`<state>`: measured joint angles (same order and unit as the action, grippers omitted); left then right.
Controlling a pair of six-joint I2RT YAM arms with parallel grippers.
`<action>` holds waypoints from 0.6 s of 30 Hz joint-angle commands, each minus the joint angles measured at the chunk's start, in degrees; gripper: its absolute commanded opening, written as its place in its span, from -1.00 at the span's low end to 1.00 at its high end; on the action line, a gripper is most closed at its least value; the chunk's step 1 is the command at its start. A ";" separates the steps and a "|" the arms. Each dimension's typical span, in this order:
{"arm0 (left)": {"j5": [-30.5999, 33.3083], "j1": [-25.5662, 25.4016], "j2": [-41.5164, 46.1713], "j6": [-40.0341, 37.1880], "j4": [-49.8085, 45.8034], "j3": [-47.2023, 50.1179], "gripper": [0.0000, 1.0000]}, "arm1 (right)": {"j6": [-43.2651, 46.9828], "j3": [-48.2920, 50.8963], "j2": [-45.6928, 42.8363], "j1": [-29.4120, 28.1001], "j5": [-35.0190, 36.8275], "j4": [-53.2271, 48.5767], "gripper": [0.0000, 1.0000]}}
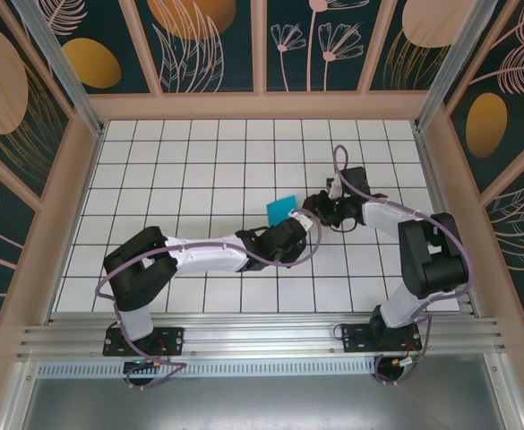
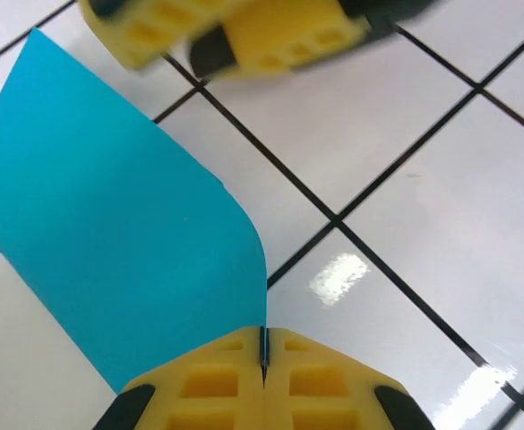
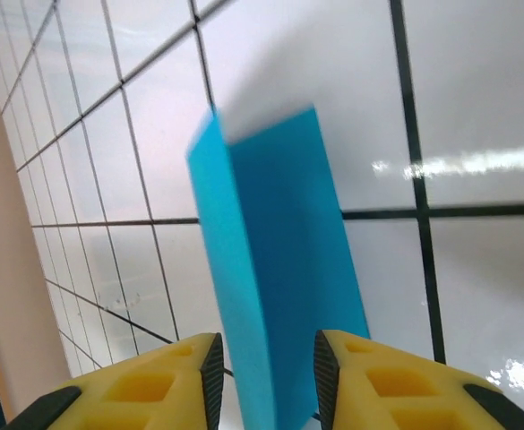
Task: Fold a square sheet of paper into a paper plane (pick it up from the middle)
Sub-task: Third fold the triangle at the center of the table.
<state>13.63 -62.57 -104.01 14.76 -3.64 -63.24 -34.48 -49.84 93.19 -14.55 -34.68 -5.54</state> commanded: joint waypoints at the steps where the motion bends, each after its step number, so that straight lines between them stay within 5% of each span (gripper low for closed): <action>1: -7.28 1.71 2.23 -0.46 0.40 1.60 -1.00 | 4.33 -2.55 -1.22 -0.16 -2.01 -2.30 -0.40; 6: -13.59 4.32 3.49 0.44 2.31 3.71 -1.00 | 6.00 -5.97 3.35 -2.82 -5.08 -2.21 -0.61; 18: -23.05 8.36 4.59 1.41 4.96 6.81 -1.00 | 10.15 -12.67 15.00 -5.41 -3.61 -5.09 -0.69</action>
<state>-5.67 -54.96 -101.27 15.18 -1.06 -57.58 -26.83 -60.73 106.13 -19.70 -38.96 -8.40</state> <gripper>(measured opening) 0.066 0.157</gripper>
